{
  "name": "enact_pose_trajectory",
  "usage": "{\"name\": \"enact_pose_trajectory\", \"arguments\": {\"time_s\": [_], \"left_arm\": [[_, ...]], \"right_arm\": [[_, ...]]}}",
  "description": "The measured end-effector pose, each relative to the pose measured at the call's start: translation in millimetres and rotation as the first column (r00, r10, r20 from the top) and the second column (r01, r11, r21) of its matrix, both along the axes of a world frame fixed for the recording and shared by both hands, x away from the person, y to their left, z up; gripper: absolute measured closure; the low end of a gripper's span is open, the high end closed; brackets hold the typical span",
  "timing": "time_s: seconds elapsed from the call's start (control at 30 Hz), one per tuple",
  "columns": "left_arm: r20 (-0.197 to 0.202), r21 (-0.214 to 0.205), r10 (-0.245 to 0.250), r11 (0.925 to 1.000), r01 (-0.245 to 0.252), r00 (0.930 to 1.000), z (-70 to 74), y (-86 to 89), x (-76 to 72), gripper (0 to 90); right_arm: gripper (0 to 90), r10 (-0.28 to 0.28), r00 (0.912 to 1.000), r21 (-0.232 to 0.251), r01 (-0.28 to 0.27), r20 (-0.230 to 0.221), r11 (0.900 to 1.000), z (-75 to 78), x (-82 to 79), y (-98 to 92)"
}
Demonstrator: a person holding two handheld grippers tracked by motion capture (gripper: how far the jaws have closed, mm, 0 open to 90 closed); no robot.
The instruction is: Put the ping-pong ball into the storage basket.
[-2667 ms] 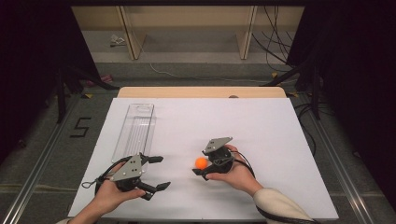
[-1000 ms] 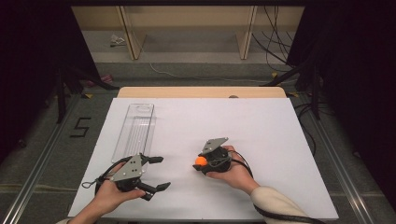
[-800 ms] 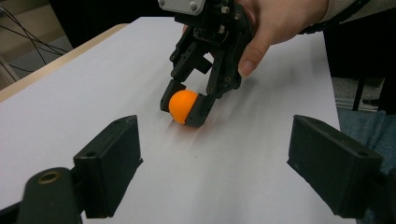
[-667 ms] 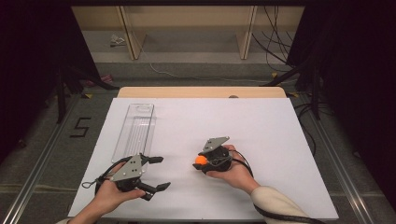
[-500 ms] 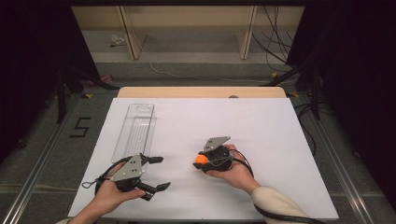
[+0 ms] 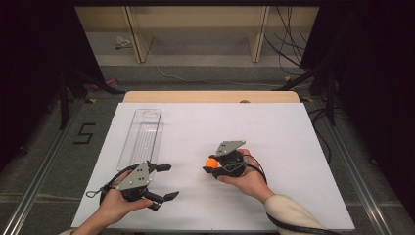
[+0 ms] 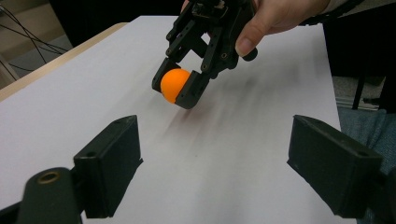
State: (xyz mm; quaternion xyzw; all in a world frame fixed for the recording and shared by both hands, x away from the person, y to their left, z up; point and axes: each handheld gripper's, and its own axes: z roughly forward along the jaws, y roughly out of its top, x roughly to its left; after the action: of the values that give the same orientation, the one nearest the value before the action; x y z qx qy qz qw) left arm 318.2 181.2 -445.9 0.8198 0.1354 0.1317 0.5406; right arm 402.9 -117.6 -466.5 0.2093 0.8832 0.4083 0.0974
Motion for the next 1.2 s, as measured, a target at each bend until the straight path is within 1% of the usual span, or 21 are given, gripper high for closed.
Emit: {"name": "enact_pose_trajectory", "arguments": {"time_s": [0.63, 0.8, 1.03, 1.2], "left_arm": [[-0.001, 0.001, 0.005, 1.0, -0.005, 1.0, -0.1, 0.1, -0.2, 16.6], [-0.001, 0.001, 0.004, 1.0, -0.004, 1.0, -0.1, 0.3, -0.1, 16.6], [0.001, 0.003, 0.0, 1.0, 0.0, 1.0, 0.0, 0.2, -0.1, 16.6], [0.001, 0.004, -0.003, 1.0, 0.003, 1.0, 0.0, 0.1, -0.2, 16.6]], "right_arm": [[51.2, -0.035, 0.9992, 0.049, 0.034, 0.021, 0.9982, 13.5, 0.2, -5.9], [51.2, -0.036, 0.9989, 0.063, 0.034, 0.03, 0.9974, 18.1, 0.4, -6.8], [51.2, -0.038, 0.9988, 0.079, 0.035, 0.031, 0.9963, 22.2, 1.7, -7.8], [51.2, -0.037, 0.9989, 0.082, 0.034, 0.028, 0.996, 22.0, 2.0, -7.3]]}}
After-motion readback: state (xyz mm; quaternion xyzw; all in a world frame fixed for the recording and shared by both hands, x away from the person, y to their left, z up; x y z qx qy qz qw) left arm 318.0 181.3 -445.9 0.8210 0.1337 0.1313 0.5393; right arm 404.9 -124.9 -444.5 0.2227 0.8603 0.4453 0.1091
